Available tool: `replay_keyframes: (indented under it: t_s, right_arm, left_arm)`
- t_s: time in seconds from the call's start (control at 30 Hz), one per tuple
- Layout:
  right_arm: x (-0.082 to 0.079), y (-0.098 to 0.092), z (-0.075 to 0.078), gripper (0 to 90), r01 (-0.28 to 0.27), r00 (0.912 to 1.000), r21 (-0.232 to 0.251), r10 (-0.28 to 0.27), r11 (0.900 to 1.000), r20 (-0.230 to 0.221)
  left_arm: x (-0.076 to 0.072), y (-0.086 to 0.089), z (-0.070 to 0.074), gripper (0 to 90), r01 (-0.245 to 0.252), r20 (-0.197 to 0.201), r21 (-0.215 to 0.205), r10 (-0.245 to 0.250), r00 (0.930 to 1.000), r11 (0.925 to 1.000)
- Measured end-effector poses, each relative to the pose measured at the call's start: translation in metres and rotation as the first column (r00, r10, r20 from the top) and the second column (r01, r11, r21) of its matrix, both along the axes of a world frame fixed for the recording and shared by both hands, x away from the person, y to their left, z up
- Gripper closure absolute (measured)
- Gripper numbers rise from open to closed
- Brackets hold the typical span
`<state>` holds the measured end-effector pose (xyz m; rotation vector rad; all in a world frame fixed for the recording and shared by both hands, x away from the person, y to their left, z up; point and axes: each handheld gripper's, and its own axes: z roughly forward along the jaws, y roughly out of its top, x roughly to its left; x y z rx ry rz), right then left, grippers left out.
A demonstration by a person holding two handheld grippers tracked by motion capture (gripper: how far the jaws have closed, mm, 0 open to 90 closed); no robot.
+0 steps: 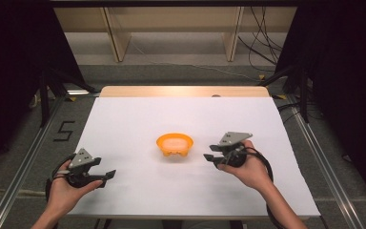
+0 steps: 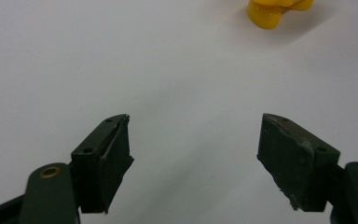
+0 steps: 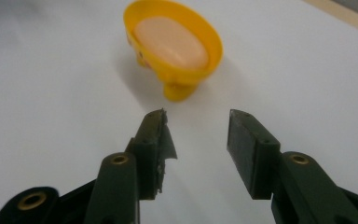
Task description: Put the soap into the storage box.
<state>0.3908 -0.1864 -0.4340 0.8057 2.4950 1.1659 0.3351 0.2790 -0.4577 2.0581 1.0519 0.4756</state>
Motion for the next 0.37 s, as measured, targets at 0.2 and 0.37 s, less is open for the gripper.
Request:
replay_keyframes:
  t_s: [0.2, 0.37]
  right_arm:
    - [-0.029, -0.027, -0.019, 60.1, 0.062, 0.9975, -0.003, -0.062, 0.998, -0.035]
    - [-0.044, -0.036, -0.023, 58.5, 0.088, 0.9938, -0.008, -0.088, 0.996, -0.068]
  left_arm:
    - [0.002, 0.0, -0.002, 24.6, 0.022, 0.003, 0.011, -0.022, 0.9998, 0.9997]
    - [0.003, -0.001, -0.004, 24.8, 0.039, -0.007, 0.007, -0.039, 0.9992, 0.9992]
